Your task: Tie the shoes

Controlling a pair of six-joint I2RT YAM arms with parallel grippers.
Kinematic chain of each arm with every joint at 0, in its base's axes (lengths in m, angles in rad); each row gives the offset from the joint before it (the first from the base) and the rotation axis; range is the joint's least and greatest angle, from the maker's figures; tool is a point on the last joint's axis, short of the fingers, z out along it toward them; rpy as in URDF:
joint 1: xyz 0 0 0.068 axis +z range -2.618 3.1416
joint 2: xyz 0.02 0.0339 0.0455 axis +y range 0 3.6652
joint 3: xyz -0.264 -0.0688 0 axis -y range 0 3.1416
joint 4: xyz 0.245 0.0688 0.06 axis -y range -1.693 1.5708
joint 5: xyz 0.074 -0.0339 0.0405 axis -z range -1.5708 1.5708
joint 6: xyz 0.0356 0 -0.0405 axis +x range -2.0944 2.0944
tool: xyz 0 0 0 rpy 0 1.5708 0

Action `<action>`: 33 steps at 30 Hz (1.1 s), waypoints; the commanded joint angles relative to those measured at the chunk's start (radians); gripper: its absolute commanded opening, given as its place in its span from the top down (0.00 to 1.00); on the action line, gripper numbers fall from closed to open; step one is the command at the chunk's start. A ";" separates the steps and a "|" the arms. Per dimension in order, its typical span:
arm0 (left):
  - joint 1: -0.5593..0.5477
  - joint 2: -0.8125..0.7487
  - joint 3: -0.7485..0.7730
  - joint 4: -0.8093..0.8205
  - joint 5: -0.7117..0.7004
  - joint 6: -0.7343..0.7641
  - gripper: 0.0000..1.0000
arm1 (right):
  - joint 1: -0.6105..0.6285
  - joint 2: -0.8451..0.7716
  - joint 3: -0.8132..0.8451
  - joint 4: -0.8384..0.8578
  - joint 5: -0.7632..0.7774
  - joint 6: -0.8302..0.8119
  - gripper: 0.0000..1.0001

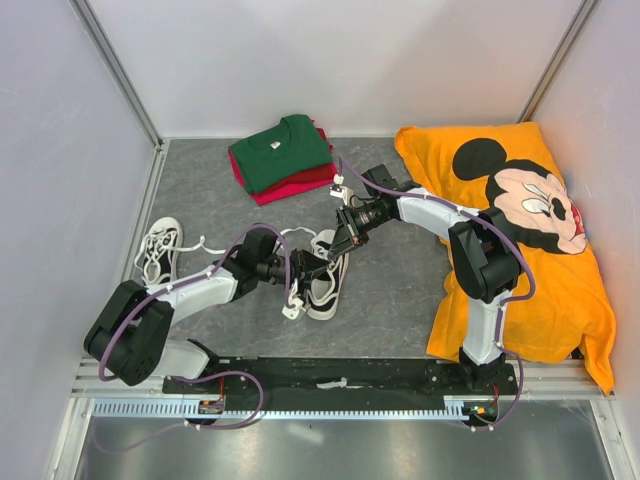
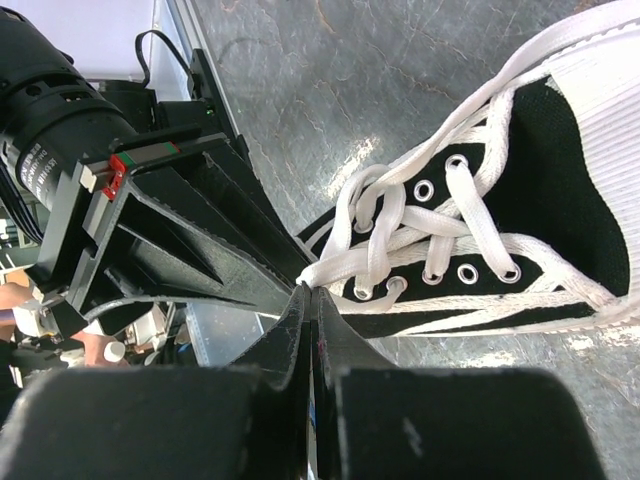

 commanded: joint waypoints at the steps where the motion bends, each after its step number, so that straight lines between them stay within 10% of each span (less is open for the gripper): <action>1: -0.015 0.017 0.042 0.037 0.012 0.028 0.73 | 0.010 0.002 0.039 0.027 -0.039 0.010 1.00; 7: -0.014 0.043 0.050 0.062 -0.021 0.020 0.73 | 0.014 0.001 0.034 0.029 -0.040 0.009 1.00; 14: -0.014 0.042 0.071 0.065 -0.068 -0.052 0.99 | 0.013 -0.001 0.019 0.020 -0.042 0.000 1.00; 33: 0.046 0.000 0.034 0.027 -0.013 -0.112 0.98 | -0.012 0.016 0.056 -0.132 -0.022 -0.131 0.96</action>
